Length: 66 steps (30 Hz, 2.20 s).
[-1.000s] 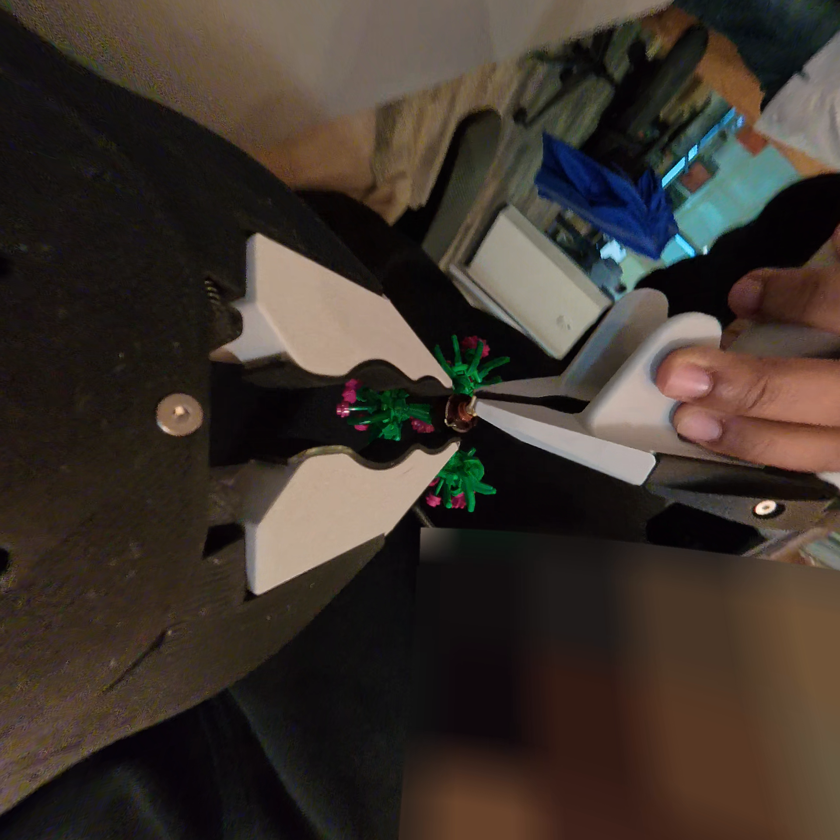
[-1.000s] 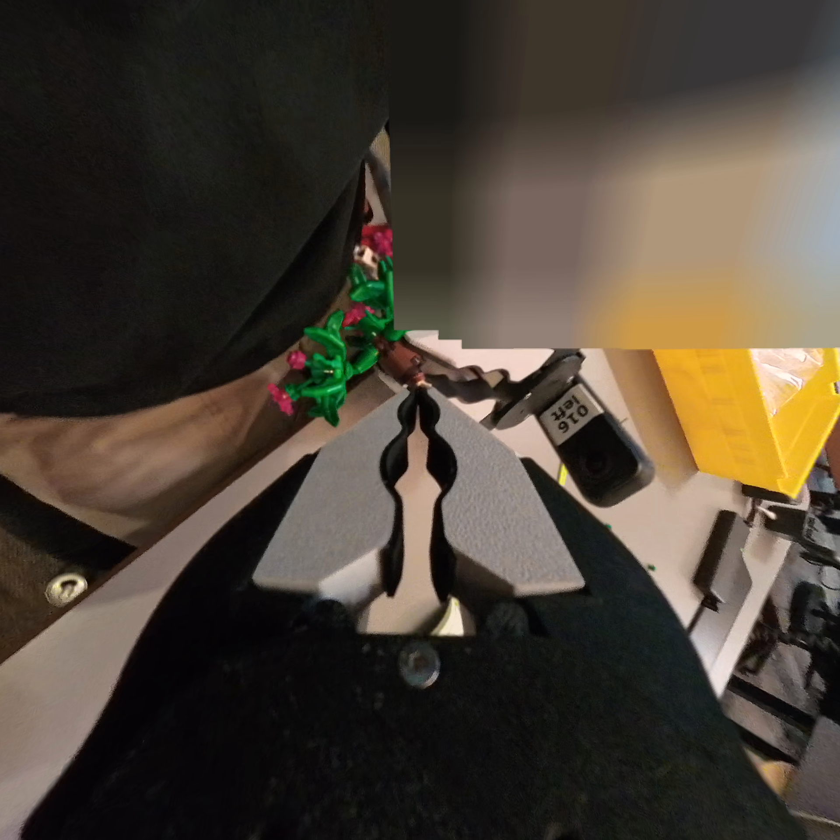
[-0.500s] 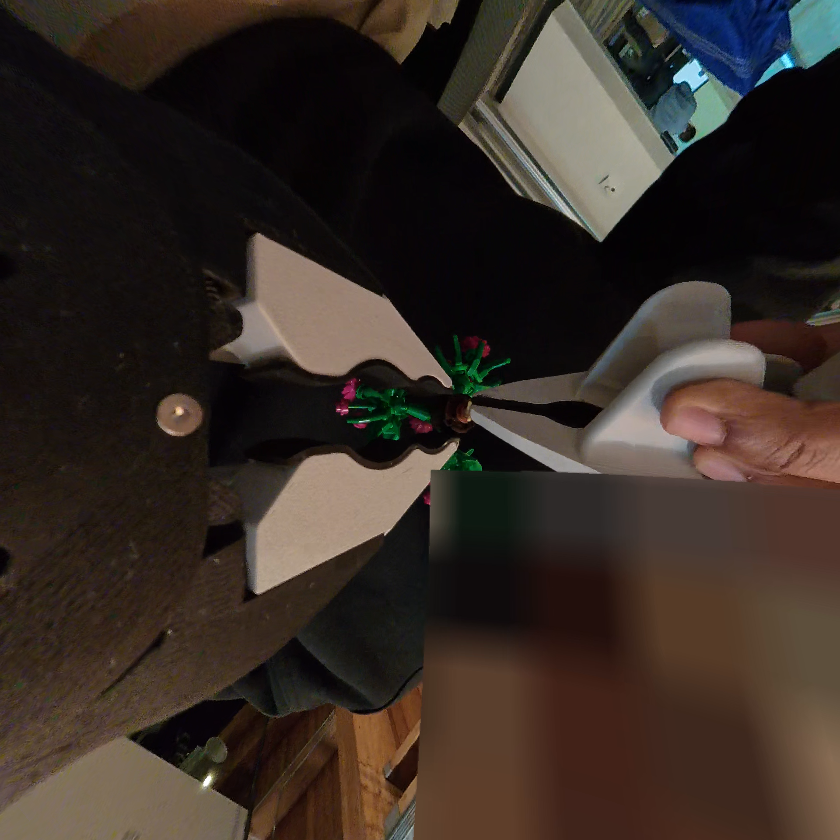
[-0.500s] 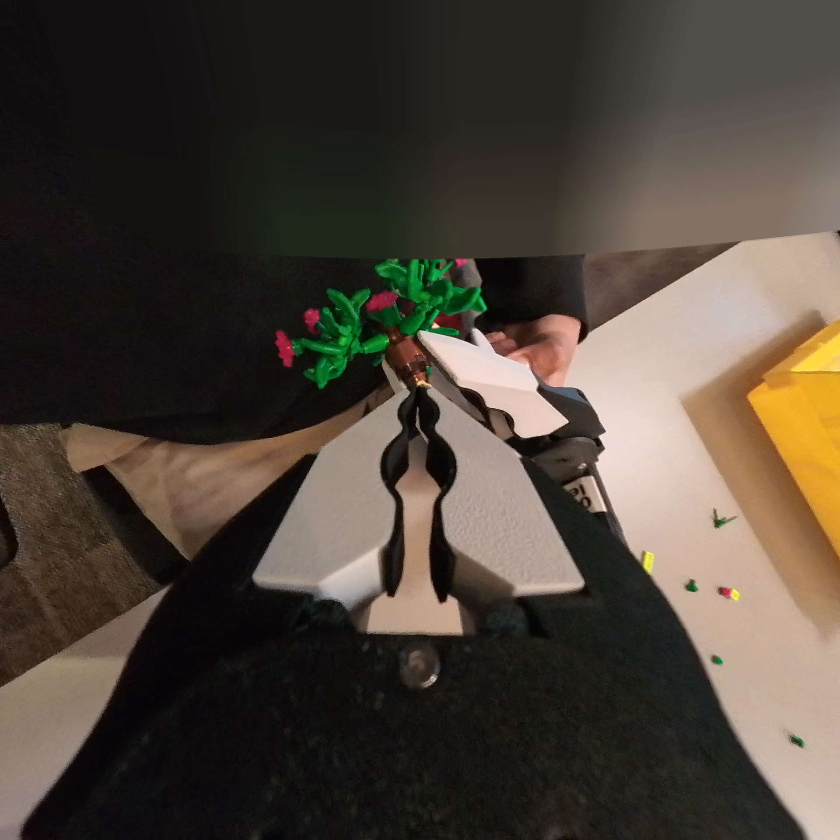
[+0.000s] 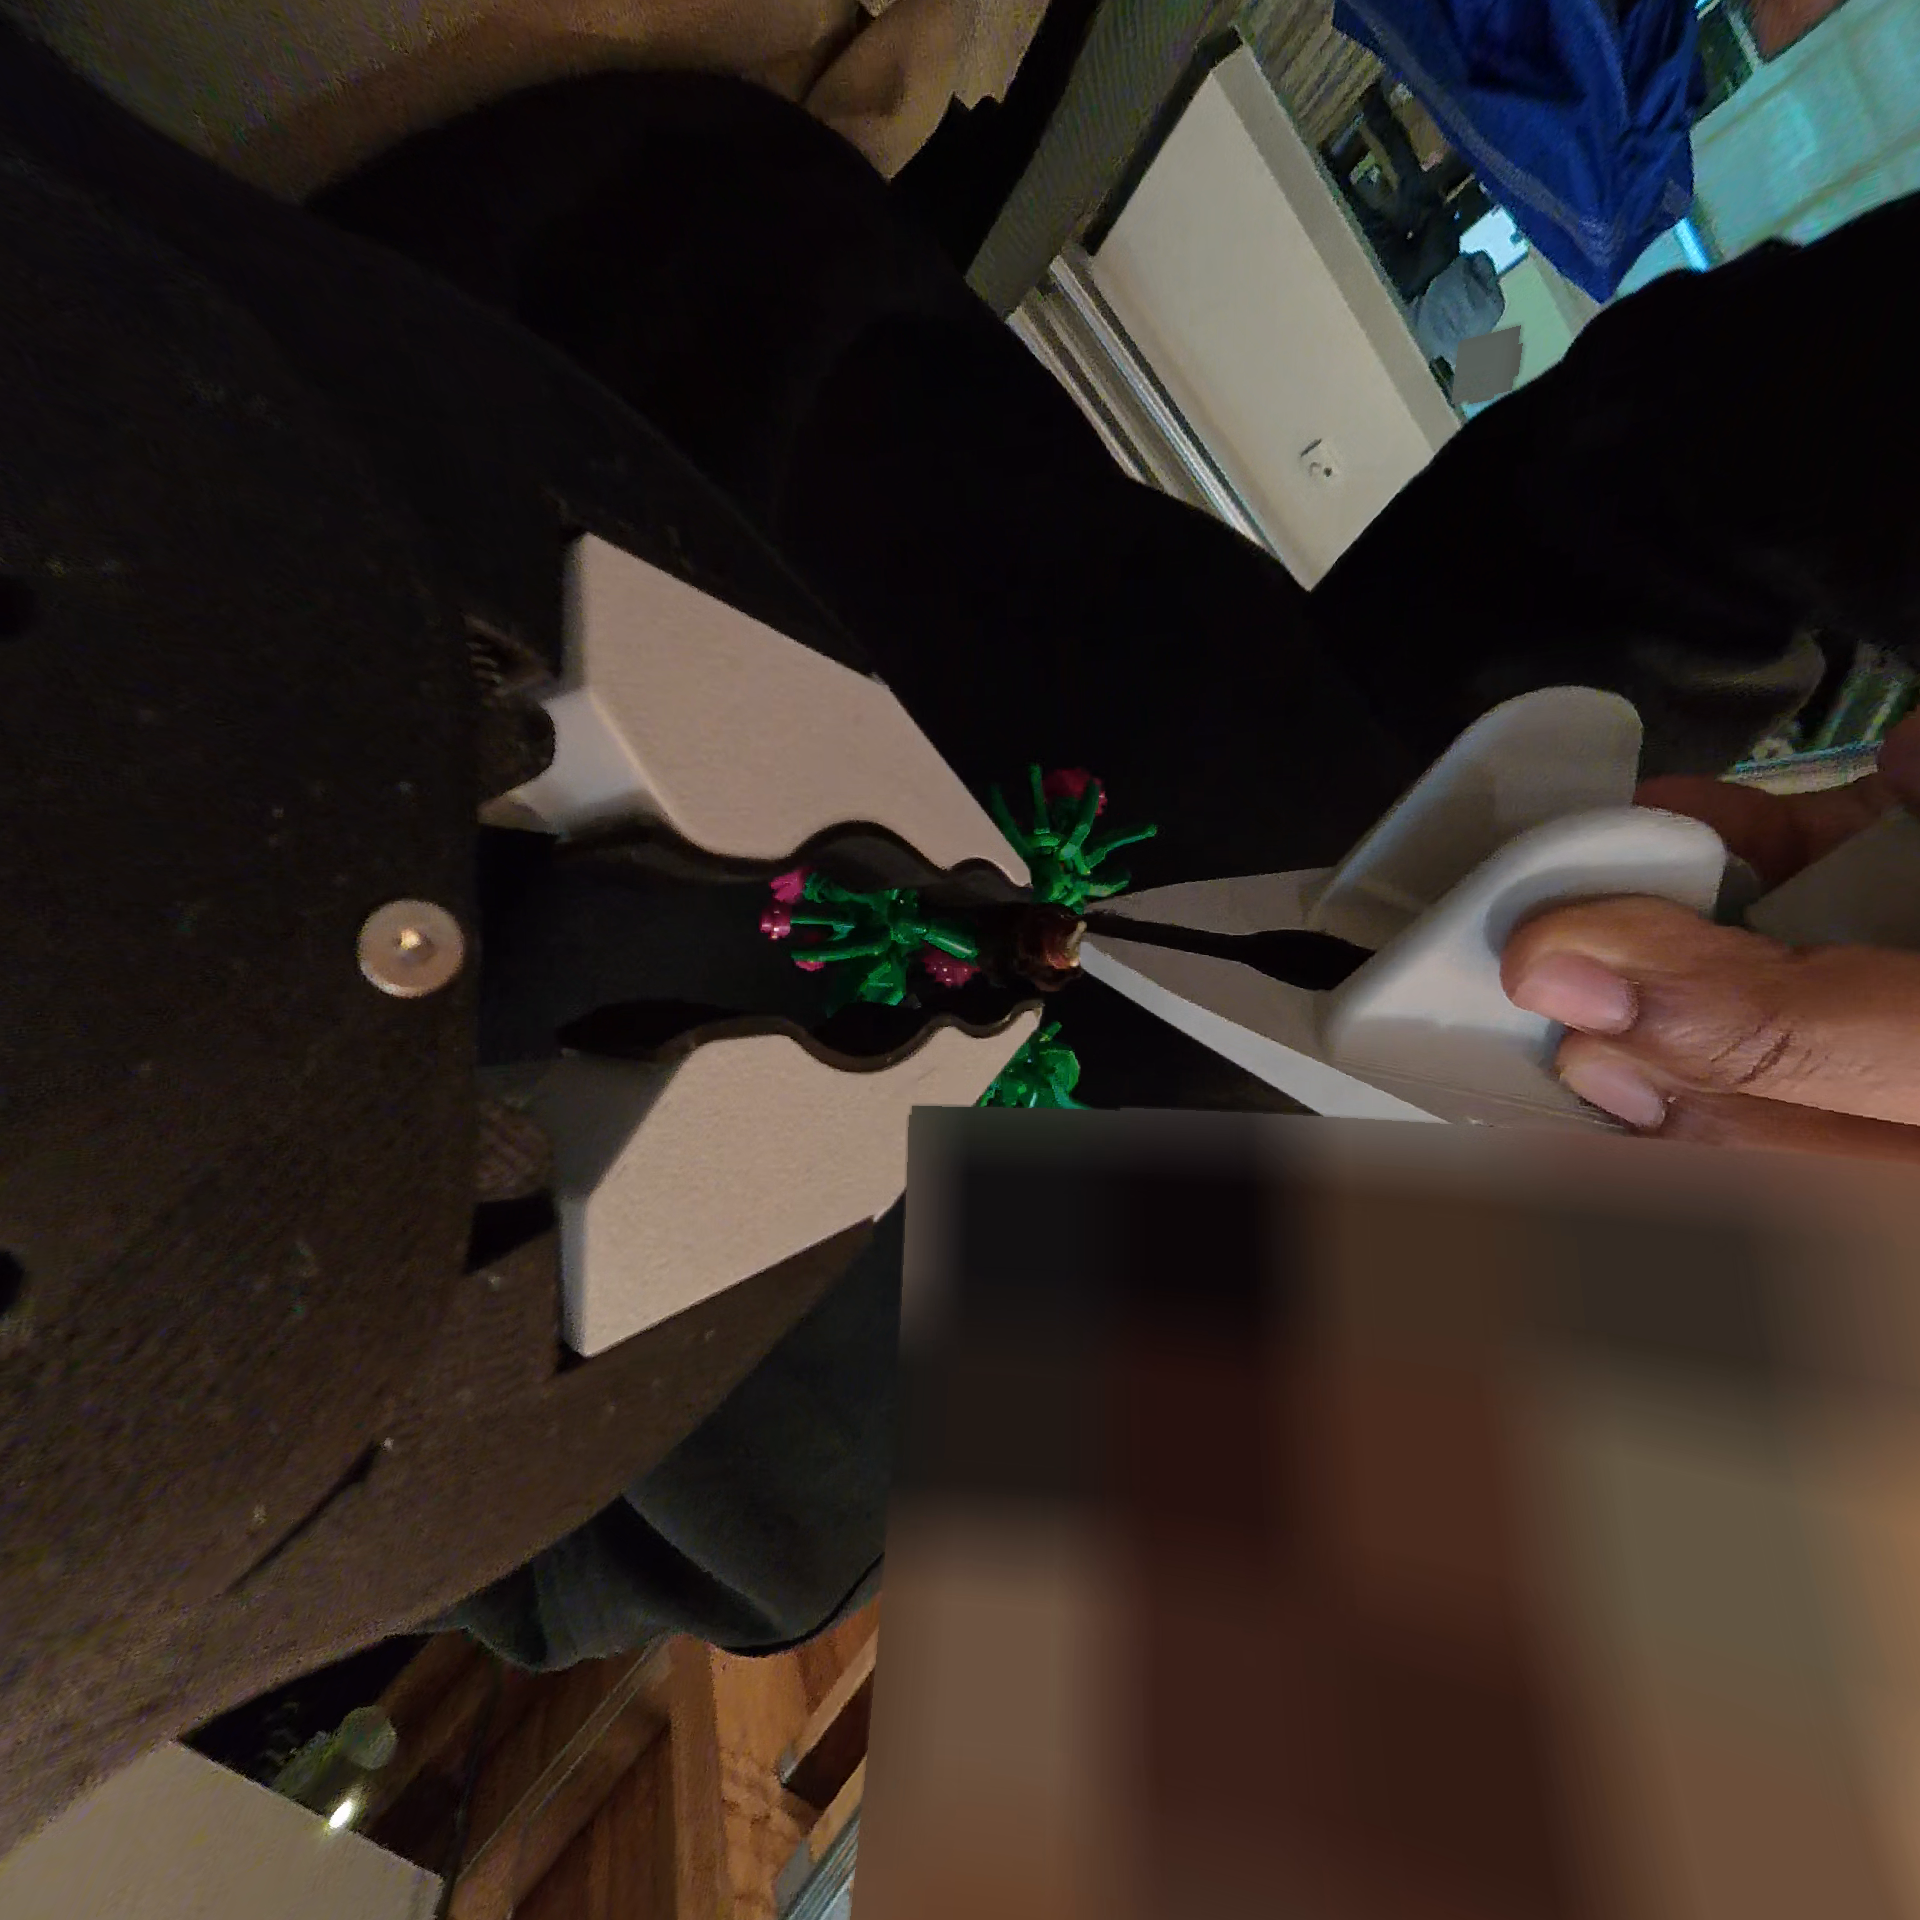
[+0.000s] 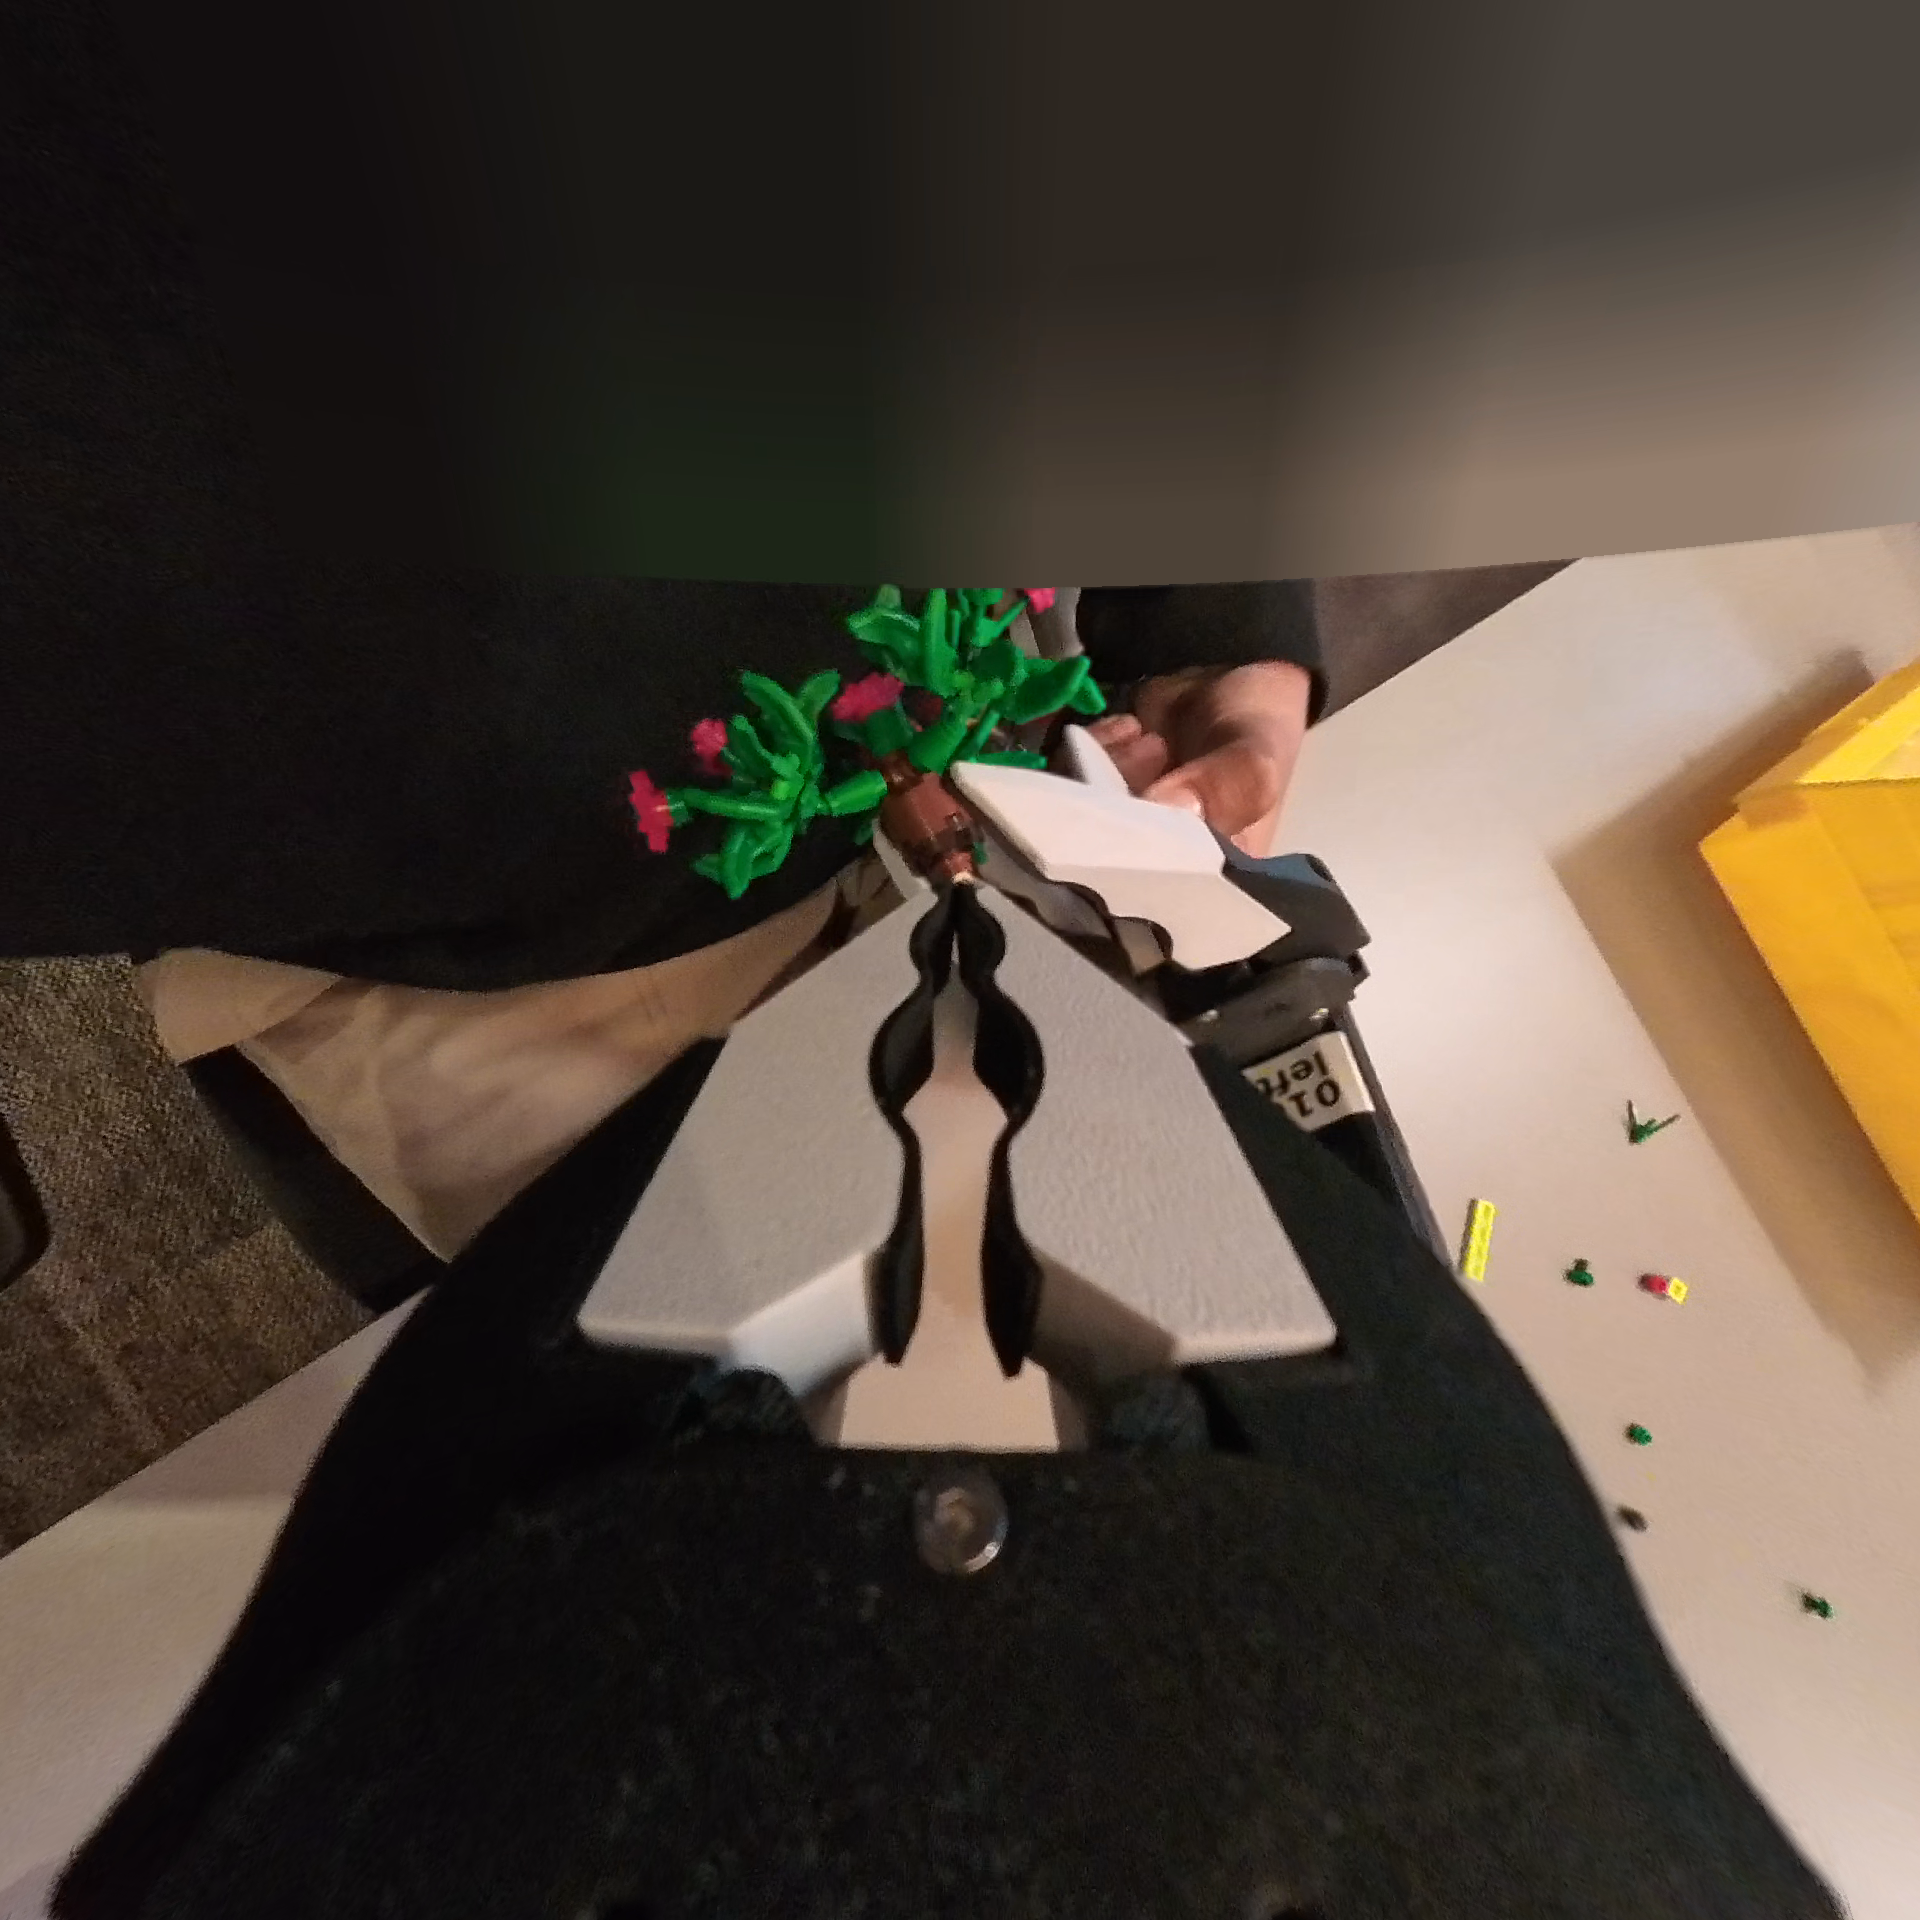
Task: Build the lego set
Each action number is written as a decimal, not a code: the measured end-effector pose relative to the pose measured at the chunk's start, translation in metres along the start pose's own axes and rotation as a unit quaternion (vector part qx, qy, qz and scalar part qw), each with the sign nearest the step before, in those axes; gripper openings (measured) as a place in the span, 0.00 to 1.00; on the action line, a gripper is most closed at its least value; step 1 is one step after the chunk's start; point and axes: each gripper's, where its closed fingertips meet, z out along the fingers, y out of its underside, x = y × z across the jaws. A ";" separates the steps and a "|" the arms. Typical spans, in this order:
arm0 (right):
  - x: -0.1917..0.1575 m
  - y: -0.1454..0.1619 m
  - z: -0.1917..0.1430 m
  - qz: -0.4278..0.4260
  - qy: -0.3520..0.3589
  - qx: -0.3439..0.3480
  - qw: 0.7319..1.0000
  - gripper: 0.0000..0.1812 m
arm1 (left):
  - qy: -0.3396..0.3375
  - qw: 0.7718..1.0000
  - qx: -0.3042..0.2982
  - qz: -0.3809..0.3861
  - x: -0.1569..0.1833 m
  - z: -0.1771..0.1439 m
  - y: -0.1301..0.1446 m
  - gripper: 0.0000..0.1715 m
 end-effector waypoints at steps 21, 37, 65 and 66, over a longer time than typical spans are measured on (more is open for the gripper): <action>-0.002 0.019 0.002 0.002 0.012 -0.057 0.998 0.00 | -0.177 0.983 -0.013 0.056 -0.020 -0.009 -0.006 0.06; 0.008 0.026 -0.006 -0.028 0.051 -0.122 0.991 0.05 | -0.262 0.957 -0.014 0.124 -0.013 -0.017 -0.017 0.07; 0.039 0.006 -0.038 0.087 0.420 -0.055 0.901 0.28 | -0.204 0.935 0.120 0.264 0.029 -0.042 -0.049 0.07; 0.038 0.006 -0.036 0.080 0.420 -0.061 0.902 0.27 | -0.203 0.933 0.122 0.270 0.031 -0.043 -0.049 0.07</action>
